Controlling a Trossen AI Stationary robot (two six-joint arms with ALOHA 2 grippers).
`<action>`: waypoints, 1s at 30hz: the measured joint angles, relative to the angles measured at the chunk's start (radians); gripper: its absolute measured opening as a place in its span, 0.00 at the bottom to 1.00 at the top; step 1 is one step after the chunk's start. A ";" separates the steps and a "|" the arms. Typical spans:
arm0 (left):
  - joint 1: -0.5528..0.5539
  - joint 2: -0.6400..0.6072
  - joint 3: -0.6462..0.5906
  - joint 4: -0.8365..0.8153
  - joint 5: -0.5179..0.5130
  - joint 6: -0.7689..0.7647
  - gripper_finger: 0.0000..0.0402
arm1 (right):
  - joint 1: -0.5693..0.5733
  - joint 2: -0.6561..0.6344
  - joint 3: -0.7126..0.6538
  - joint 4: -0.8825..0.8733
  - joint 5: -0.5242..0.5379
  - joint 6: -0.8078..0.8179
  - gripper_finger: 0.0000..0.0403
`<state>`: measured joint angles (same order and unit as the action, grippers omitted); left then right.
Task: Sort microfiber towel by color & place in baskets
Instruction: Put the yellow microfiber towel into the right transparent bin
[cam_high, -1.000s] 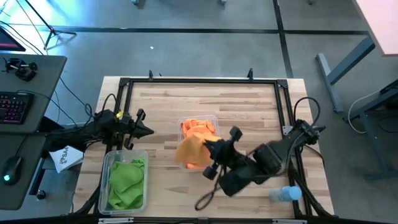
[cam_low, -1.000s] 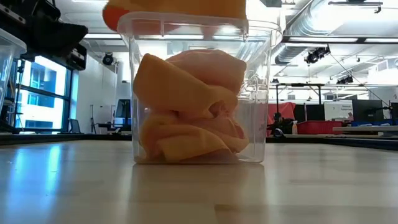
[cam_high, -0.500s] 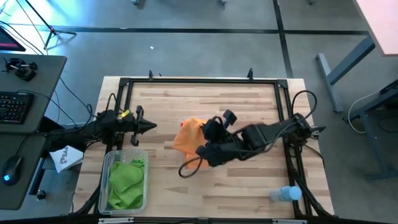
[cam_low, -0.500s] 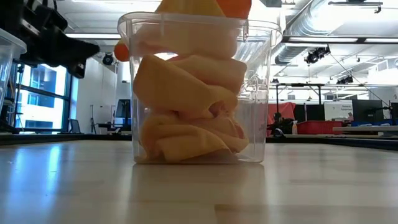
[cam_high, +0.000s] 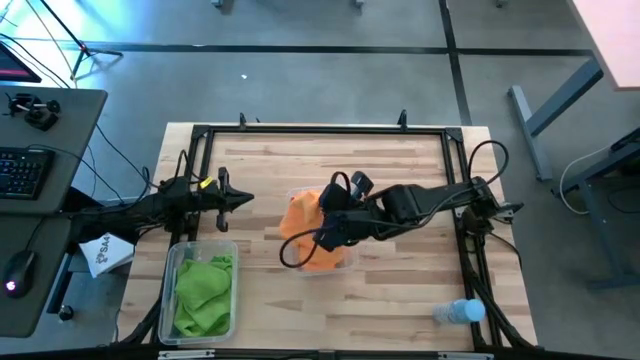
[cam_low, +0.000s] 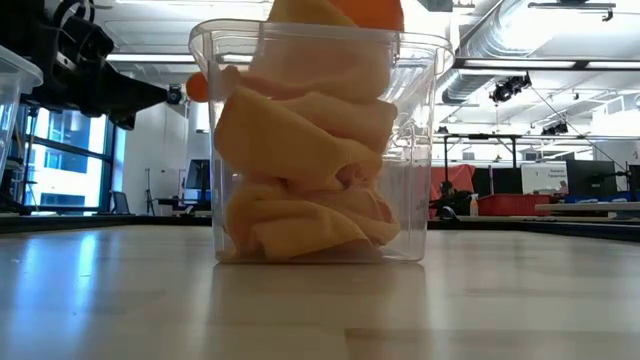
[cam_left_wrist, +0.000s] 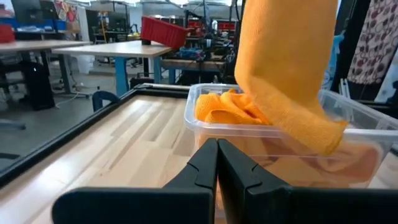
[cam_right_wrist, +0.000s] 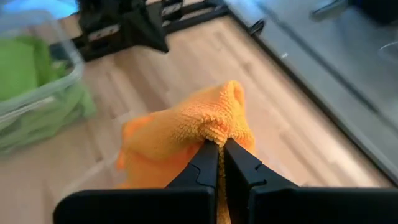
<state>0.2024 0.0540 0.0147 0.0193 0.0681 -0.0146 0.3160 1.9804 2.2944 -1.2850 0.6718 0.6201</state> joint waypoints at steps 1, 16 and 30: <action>0.000 0.000 0.000 0.000 0.000 -0.013 0.00 | -0.007 0.000 0.000 0.000 -0.030 0.000 0.00; 0.000 0.000 0.000 0.000 0.000 -0.123 0.00 | -0.162 0.213 0.000 0.073 -0.483 -0.132 0.00; 0.000 0.000 0.000 0.000 -0.001 -0.123 0.00 | -0.193 0.430 0.001 -0.026 -0.597 -0.290 0.00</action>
<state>0.2020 0.0540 0.0147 0.0193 0.0673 -0.1371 0.1227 2.4106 2.2953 -1.3111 0.0746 0.3303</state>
